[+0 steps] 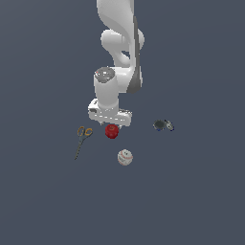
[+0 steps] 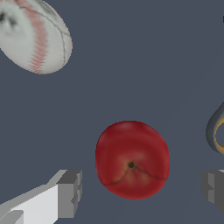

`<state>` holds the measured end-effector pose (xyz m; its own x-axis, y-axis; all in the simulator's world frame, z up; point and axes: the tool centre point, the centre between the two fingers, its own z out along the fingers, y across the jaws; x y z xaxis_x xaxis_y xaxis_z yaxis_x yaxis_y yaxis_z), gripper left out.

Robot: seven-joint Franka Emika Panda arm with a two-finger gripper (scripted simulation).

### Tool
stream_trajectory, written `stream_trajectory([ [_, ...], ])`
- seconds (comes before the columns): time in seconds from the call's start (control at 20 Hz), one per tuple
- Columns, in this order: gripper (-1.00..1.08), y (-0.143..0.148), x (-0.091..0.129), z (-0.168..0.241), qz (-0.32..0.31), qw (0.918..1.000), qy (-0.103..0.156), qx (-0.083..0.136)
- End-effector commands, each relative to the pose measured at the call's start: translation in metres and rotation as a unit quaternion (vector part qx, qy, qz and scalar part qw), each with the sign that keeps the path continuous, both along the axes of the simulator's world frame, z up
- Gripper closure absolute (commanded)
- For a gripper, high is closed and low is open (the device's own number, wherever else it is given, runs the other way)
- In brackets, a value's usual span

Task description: Pick up a designated object from a clutter of objects.

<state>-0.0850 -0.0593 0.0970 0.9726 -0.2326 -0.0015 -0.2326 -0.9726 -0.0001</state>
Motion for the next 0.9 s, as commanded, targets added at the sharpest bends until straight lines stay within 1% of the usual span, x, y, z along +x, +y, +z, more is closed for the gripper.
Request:
stream_trajectory([
  [0.0,-0.92,0.0,0.0,0.0,0.0,1.0,0.0,0.0],
  [0.2,-0.92,0.0,0.0,-0.007,0.0,1.0,0.0,0.0],
  [0.6,-0.92,0.0,-0.001,-0.039,0.0,1.0,0.0,0.0],
  [0.85,-0.92,0.0,-0.001,-0.05,-0.001,1.0,-0.001,0.0],
])
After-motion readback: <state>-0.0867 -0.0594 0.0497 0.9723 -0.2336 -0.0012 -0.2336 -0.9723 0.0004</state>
